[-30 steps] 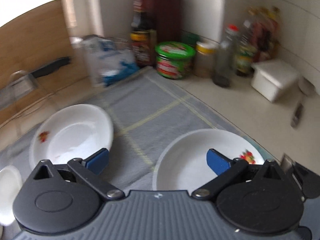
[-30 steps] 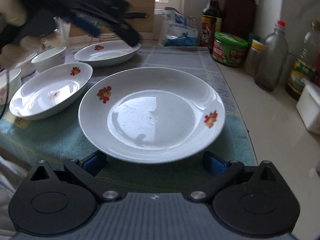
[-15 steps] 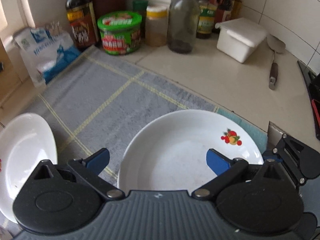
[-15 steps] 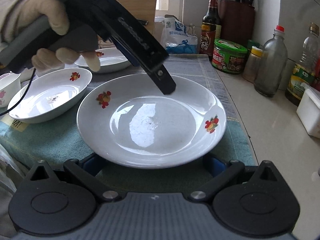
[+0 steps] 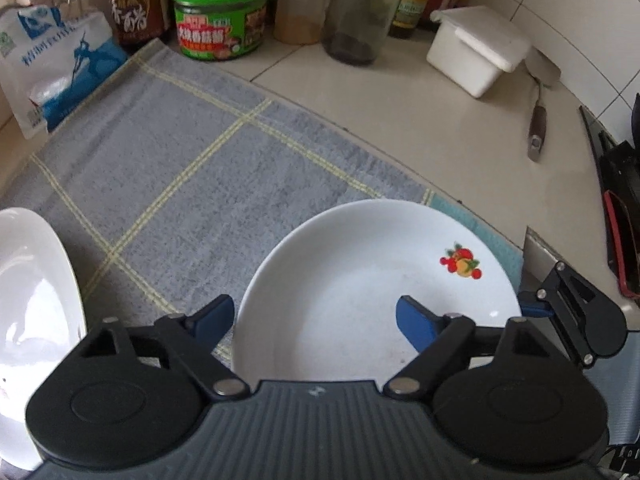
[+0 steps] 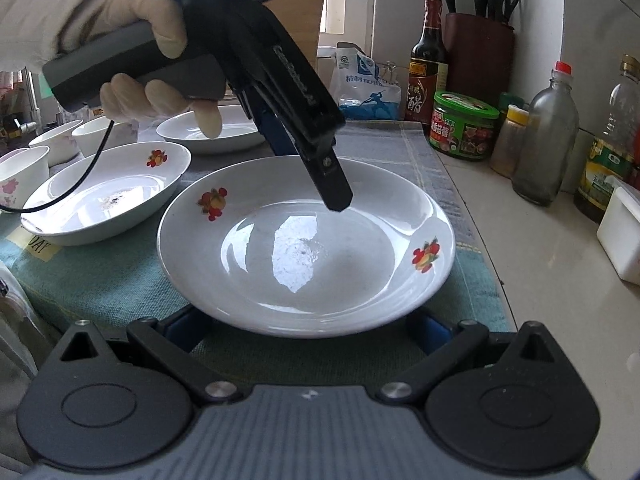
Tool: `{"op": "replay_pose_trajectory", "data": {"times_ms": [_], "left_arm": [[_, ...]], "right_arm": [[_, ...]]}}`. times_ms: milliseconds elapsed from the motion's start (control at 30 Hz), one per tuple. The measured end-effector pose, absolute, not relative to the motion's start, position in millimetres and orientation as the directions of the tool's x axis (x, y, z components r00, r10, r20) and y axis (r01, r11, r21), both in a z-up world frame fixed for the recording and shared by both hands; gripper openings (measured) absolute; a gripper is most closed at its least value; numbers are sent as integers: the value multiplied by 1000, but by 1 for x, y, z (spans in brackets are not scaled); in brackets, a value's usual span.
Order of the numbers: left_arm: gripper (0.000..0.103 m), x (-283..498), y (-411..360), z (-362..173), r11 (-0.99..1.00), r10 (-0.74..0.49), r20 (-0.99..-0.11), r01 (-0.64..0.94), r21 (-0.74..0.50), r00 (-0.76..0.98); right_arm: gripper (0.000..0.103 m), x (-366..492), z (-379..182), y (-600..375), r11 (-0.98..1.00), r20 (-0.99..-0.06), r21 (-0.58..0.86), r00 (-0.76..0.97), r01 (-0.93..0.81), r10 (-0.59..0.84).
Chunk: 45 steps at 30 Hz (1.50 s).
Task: Organize plates and bowls
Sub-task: 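Lift the flower-print plate with the left tool and carry it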
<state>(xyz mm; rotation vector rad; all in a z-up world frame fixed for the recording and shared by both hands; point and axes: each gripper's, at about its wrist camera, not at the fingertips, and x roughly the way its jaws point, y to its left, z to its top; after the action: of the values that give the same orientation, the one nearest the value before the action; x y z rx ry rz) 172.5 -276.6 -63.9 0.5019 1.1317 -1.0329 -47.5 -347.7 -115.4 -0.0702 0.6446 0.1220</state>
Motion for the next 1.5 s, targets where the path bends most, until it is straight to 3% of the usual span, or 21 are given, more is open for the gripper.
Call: {"op": "replay_pose_trajectory", "data": {"times_ms": [200, 800, 1500], "left_arm": [[76, 178, -277, -68, 445, -409, -913, 874, -197, 3], [78, 185, -279, -68, 423, -433, -901, 876, -234, -31], [81, 227, -295, -48, 476, -502, -859, 862, -176, 102]], "right_arm": [[103, -46, -114, -346, 989, -606, -42, 790, -142, 88], [103, -40, -110, -343, 990, -643, -51, 763, -134, 71], [103, 17, -103, -374, 981, -645, -88, 760, -174, 77]]}}
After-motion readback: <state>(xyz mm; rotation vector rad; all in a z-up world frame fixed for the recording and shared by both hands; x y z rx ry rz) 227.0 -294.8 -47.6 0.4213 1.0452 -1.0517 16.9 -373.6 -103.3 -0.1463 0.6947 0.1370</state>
